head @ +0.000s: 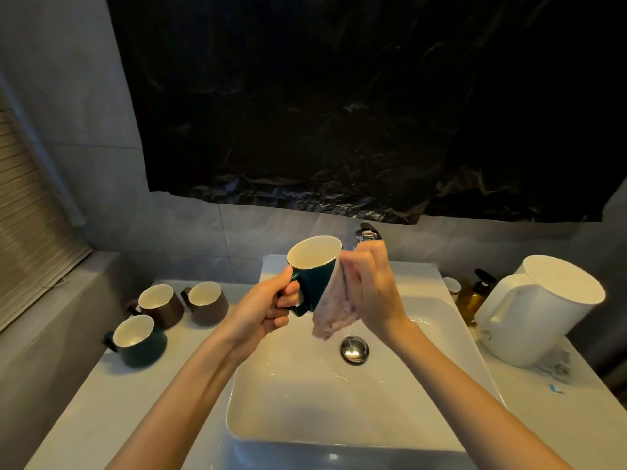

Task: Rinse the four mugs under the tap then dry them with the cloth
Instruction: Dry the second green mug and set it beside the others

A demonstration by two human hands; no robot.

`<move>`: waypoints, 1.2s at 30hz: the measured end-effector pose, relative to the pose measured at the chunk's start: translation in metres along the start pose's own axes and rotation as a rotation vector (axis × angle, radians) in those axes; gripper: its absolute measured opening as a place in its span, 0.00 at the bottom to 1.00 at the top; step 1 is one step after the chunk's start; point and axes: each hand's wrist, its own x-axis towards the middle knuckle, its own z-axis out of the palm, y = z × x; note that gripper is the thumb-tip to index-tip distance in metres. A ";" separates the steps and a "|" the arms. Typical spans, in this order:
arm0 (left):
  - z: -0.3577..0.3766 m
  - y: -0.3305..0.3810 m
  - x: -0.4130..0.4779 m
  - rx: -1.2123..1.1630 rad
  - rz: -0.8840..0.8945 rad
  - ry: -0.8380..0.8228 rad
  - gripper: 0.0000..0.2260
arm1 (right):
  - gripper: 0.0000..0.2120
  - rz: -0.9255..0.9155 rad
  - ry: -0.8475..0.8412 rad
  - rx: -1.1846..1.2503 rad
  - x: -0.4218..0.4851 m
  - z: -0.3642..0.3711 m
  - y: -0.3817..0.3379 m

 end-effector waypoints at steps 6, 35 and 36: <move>0.001 -0.003 0.001 -0.076 0.008 0.005 0.18 | 0.09 0.142 -0.023 0.047 -0.023 0.002 -0.002; 0.017 -0.008 0.005 -0.106 0.070 -0.052 0.17 | 0.23 0.827 -0.130 0.433 -0.001 0.011 -0.013; 0.017 -0.008 0.006 -0.106 0.077 -0.042 0.17 | 0.23 0.855 -0.117 0.453 -0.002 0.012 -0.015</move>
